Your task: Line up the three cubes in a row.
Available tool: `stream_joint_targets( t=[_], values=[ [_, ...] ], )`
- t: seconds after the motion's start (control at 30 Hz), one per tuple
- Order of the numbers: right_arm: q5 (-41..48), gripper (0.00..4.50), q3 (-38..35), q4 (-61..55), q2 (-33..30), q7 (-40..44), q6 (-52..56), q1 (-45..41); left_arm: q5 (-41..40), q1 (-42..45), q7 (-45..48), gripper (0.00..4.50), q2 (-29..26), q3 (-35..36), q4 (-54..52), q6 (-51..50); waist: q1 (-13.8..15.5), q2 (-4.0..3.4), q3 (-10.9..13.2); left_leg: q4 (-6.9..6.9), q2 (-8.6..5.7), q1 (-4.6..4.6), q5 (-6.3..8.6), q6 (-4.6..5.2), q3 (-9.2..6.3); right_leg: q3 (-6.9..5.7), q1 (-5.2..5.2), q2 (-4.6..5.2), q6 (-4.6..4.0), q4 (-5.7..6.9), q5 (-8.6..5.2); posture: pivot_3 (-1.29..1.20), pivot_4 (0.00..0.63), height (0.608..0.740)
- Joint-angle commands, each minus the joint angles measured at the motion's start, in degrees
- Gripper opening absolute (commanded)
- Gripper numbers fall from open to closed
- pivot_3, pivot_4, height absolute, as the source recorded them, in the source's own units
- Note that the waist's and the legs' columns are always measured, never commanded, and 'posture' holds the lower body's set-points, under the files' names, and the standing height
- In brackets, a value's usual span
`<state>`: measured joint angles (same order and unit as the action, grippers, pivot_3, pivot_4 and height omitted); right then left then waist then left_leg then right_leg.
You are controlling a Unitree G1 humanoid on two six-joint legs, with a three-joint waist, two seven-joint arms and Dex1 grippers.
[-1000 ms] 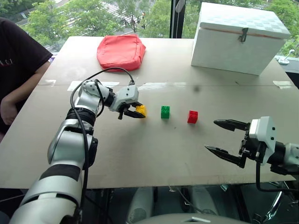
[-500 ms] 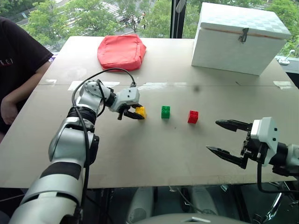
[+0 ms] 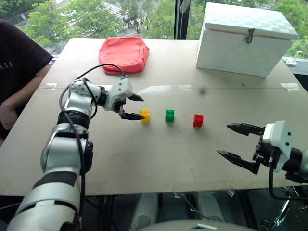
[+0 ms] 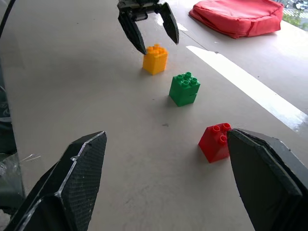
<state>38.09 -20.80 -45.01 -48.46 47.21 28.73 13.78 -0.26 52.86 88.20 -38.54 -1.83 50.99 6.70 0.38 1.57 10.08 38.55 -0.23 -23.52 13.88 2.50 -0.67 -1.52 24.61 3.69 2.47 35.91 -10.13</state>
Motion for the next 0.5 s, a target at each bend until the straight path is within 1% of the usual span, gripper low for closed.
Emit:
stream_joint_targets(
  t=[0.03,0.13,0.23,0.3,0.33,0.37,0.5],
  values=[
    [-0.9,4.11,-4.6,1.5,-0.8,2.2,-1.2,2.4,-9.5,-16.3,-6.9,4.43,-2.9,8.7,-28.1,-17.6,-0.6,-0.02,0.0,-0.07,0.03,0.04,0.0,0.0,0.04,0.07,0.0,0.02,0.0,-0.03,0.0,0.0,0.15,0.74],
    [-2.7,4.11,-6.7,4.4,-0.7,3.1,-2.6,4.4,-16.1,-32.3,-14.3,4.43,-3.0,16.1,-49.6,-29.9,-0.8,-0.02,0.0,-0.06,0.04,0.07,0.01,-0.01,0.02,0.09,-0.01,0.11,-0.01,-0.02,0.0,0.0,0.15,0.74],
    [-4.8,4.11,-8.5,8.1,0.0,4.8,-4.9,6.5,-21.2,-46.4,-20.6,4.43,-1.3,22.8,-64.6,-37.2,-0.2,-0.03,0.0,-0.07,0.07,0.14,0.02,-0.02,0.0,0.14,-0.07,0.36,-0.11,-0.08,-0.11,0.0,0.15,0.74],
    [-5.9,4.11,-9.4,10.4,0.4,6.0,-6.6,8.0,-23.9,-53.9,-23.8,4.43,0.1,26.5,-70.7,-40.5,0.4,-0.08,0.0,-0.12,0.07,0.29,0.02,-0.03,0.04,0.08,-0.15,0.39,-0.04,-0.08,-0.26,0.0,0.15,0.74],
    [-6.5,4.11,-9.8,11.7,0.6,6.9,-7.6,8.8,-24.7,-57.5,-24.9,4.43,0.5,28.0,-72.7,-41.1,0.5,-0.11,0.0,-0.17,0.07,0.56,0.03,-0.04,0.07,0.08,-0.39,0.4,-0.04,-0.1,-0.29,0.0,0.15,0.74],
    [-7.1,4.11,-10.4,13.0,0.7,8.0,-8.8,9.7,-25.2,-61.5,-25.7,4.43,1.0,29.8,-74.2,-41.0,0.5,-0.15,-0.1,-0.21,0.08,0.74,0.04,-0.04,0.07,0.09,-0.53,0.43,-0.04,-0.12,-0.31,0.0,0.15,0.74],
    [-8.7,4.11,-12.4,17.3,1.4,11.1,-12.8,12.6,-26.9,-72.6,-27.4,4.43,2.6,35.0,-77.3,-38.9,0.6,-0.22,-0.1,-0.21,0.08,0.79,0.06,-0.07,0.02,0.06,-0.58,0.43,-0.04,-0.12,-0.32,0.0,0.15,0.74]
  ],
)
